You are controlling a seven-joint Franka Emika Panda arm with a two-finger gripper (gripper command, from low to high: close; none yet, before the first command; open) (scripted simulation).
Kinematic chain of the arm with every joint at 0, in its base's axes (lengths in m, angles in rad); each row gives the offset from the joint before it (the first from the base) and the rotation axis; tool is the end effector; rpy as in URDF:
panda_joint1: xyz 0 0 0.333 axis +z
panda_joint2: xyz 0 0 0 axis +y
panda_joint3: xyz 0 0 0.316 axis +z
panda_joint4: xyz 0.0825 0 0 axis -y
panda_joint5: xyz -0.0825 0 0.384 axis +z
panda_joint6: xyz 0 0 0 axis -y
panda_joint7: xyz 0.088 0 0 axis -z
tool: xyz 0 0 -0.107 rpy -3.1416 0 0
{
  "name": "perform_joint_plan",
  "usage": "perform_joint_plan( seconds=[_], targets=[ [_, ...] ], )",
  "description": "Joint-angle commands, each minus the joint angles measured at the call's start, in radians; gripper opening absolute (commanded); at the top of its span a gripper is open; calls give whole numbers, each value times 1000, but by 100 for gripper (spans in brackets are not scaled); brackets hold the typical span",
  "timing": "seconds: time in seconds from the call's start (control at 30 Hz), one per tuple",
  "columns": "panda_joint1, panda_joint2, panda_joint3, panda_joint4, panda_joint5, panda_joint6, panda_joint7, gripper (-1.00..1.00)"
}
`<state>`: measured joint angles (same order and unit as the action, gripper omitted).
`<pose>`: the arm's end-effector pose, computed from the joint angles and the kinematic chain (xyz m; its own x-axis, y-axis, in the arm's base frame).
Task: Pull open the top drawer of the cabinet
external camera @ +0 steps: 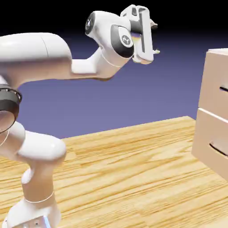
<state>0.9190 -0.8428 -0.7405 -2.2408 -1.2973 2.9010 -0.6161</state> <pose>0.3995 -0.0097 0.7126 -0.1631 0.9717 0.1710 0.1811 -0.1409 0.9733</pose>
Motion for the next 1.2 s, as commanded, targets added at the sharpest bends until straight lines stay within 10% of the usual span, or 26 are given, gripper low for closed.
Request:
perform_joint_plan(
  seconds=[0.0, 1.17],
  targets=[
    [29, -9, -24, 18, -42, -4, -44, 0],
    [1046, -315, -854, 657, -1497, -157, -1566, 0]
  ],
)
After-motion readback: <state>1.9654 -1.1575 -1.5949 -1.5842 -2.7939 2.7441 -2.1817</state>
